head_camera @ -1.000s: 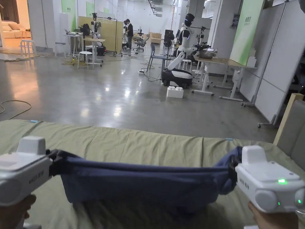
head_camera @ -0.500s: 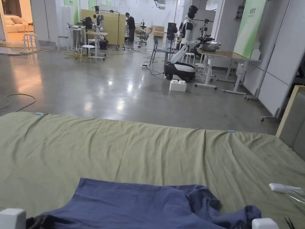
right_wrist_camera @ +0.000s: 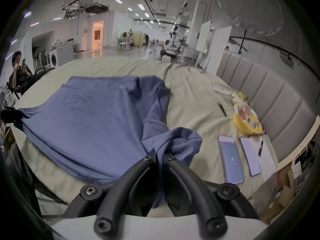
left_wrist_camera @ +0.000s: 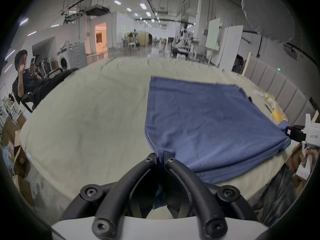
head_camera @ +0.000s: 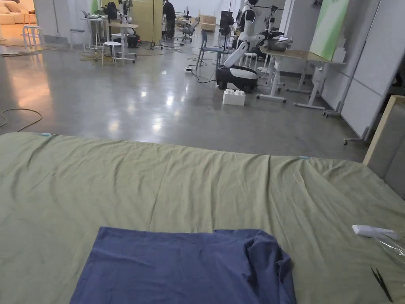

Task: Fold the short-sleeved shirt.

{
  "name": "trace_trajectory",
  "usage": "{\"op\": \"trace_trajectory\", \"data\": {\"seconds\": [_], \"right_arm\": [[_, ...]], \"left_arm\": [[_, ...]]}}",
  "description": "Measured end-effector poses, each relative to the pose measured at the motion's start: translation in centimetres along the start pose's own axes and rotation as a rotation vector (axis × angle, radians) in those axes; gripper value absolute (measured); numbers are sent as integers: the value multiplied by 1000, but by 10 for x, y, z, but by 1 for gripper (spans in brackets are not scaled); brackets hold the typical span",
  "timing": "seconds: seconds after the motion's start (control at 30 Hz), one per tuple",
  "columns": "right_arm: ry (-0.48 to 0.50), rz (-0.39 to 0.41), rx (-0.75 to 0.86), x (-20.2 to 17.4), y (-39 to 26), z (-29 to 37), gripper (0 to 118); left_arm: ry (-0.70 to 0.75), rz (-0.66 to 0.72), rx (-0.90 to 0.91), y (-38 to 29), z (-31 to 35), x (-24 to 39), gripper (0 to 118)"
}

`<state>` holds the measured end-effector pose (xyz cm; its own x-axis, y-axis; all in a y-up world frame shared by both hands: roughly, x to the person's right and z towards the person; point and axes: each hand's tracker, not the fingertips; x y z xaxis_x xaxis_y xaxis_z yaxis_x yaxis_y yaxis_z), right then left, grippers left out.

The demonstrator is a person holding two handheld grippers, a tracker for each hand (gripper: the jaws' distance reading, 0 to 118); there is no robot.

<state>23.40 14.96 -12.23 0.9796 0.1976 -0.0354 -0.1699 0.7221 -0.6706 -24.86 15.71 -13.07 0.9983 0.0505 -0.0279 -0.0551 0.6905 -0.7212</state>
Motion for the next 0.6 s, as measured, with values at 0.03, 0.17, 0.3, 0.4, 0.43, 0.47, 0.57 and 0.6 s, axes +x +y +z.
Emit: {"op": "trace_trajectory", "data": {"seconds": [0.03, 0.17, 0.3, 0.4, 0.43, 0.47, 0.57, 0.6], "right_arm": [[3, 0, -19, -1, -5, -6, 7], [16, 4, -50, -4, -17, -23, 11], [-9, -23, -72, -5, -9, -22, 51], [-34, -57, -14, -2, 7, -13, 73], [-39, -61, 27, -2, 16, -9, 77], [-48, -68, 62, -2, 24, -6, 78], [-68, -73, 170, -5, 53, -2, 91], [-67, -80, 212, -6, 62, -1, 91]], "left_arm": [[5, -1, -14, -4, -6, 1, 7], [9, 5, -66, -10, -24, 1, 7], [1, 27, -92, -2, -20, 7, 13], [22, 19, -58, 10, -10, 15, 33], [24, 6, -37, 17, -11, 14, 48], [29, -13, -11, 25, -9, 18, 65], [32, -46, 81, 47, -8, 24, 69], [30, -54, 116, 56, -6, 29, 69]]}}
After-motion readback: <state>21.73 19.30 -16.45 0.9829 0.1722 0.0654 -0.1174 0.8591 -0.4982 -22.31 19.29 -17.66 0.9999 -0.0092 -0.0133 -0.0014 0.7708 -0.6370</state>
